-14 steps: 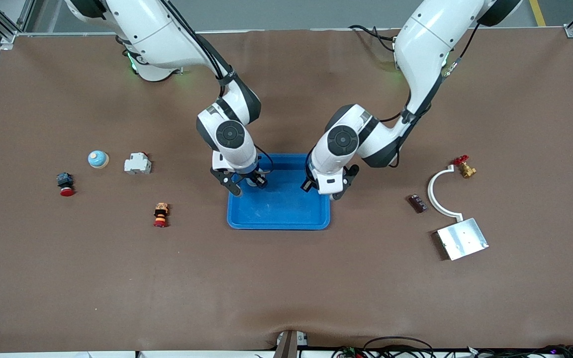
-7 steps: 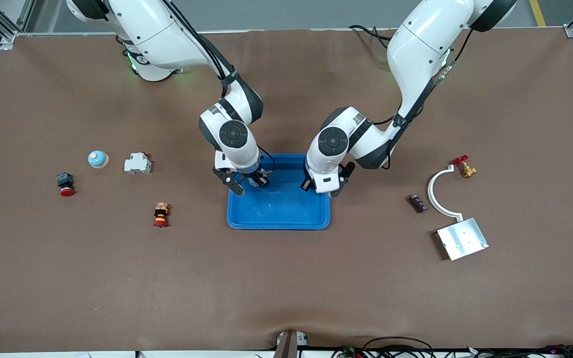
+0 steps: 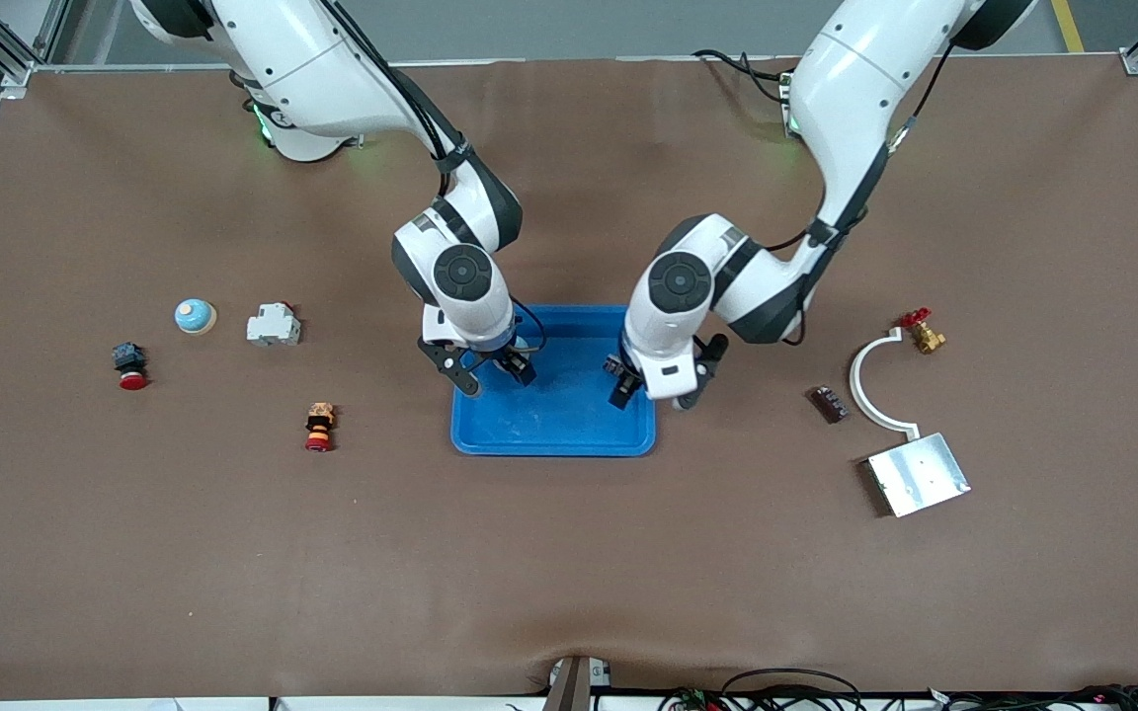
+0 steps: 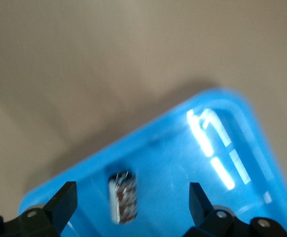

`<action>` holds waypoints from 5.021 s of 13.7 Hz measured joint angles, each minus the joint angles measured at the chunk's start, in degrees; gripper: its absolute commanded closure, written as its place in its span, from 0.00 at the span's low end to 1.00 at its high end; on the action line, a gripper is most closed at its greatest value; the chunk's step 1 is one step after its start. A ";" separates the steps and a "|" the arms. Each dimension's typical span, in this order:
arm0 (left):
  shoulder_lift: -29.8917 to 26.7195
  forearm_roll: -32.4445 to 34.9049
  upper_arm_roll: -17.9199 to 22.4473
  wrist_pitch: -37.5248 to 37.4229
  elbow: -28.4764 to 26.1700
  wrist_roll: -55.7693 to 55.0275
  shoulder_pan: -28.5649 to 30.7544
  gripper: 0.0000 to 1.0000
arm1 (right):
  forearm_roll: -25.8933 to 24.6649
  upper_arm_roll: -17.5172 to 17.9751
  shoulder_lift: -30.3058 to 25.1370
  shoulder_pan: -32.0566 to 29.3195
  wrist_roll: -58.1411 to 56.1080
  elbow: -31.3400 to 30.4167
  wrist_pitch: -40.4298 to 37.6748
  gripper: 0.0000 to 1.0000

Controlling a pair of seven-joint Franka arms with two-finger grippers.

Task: Place electrolytic capacitor and blue bell in tray
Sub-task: 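Lower the capacitor and bell into the blue tray, opening both grippers, then move the left gripper to the second capacitor while the right gripper reaches the bell, then grasp the second capacitor with the left gripper and carry it over the tray, then lower the capacitor into the tray and open the left gripper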

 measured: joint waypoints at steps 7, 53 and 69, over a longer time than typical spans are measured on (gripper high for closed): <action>-2.70 8.52 0.28 -9.04 0.16 8.85 9.42 0.00 | -0.38 -1.21 -5.21 -4.52 -16.26 9.76 -24.76 0.00; 9.17 10.81 -5.49 -3.54 13.86 -0.23 3.00 1.00 | -3.51 -1.23 -31.06 -61.38 -97.06 -47.46 21.59 0.00; 14.20 10.81 -0.30 3.46 17.32 -8.81 -5.74 0.00 | 3.02 1.25 -23.52 -60.95 -97.06 -48.58 30.73 0.00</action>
